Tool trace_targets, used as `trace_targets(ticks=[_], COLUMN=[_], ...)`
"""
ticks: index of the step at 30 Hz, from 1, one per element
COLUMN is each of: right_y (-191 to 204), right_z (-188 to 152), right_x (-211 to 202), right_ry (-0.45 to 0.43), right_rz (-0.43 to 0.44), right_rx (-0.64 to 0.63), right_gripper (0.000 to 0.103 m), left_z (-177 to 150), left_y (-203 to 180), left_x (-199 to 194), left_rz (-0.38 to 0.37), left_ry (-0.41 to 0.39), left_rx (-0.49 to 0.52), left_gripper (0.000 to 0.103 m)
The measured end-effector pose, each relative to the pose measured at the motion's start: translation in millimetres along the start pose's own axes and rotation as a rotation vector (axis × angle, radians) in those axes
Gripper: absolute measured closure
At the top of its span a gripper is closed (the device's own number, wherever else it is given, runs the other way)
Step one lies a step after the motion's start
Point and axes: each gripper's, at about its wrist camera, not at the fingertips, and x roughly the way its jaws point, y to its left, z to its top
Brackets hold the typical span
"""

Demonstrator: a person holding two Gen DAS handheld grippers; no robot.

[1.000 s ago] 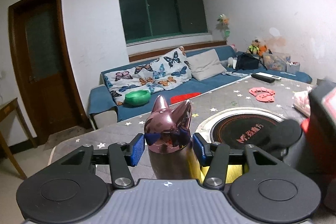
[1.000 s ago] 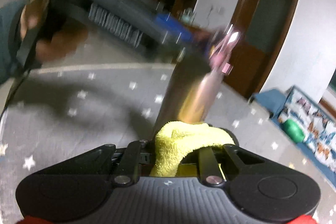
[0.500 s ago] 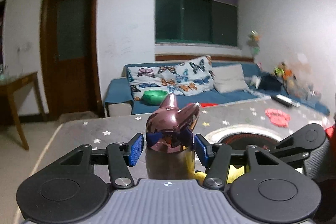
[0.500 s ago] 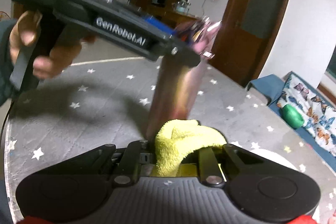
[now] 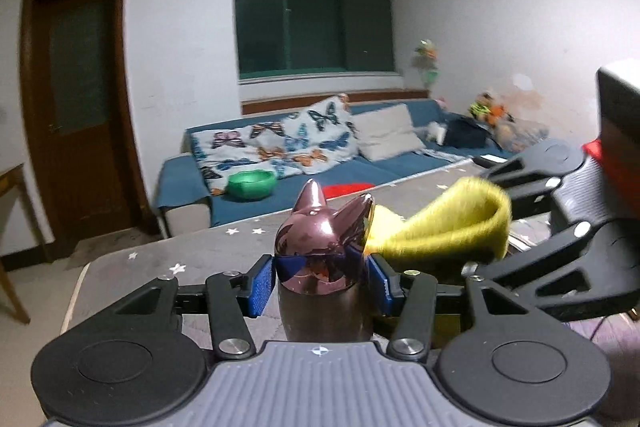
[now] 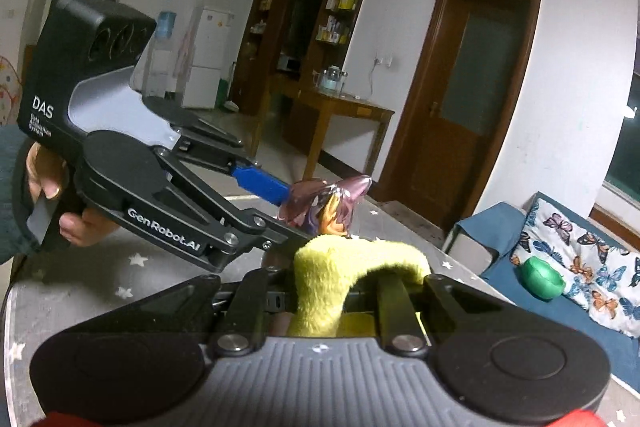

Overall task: Clean container
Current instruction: 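Wipe the bottle body with the right gripper's cloth while left holds bottle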

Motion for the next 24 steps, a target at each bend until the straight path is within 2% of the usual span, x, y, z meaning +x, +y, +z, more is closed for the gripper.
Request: trace_targets(ticks=[4,8,15,24], right_y=[-3.1,-2.0,12.8,14.2], right_z=[-13.2,-30.3,-53.5,-59.1], right_x=[15.0,29.0,45.4,36.0], right_ry=[0.05,0.118,0.207,0.2], right_rz=[0.024,0.057,0.099,0.082], right_rx=[0.014,0.014,-0.002,0.044], right_gripper=[0.089,0.089,0.089,0.089], left_z=[1.3,-2.2,-8.0,-13.8], left_y=[2.4,-0.8,-22.8,-57.4], left_x=[4.2,4.9,7.6,23.1], left_rz=[-0.038,-0.038,0.093,0.316], left_ry=[0.007,-0.004,-0.023,-0.027], left_rx=[0.031,0.032,0.001,-0.112], left_gripper=[0.049,0.049,0.046,0.041])
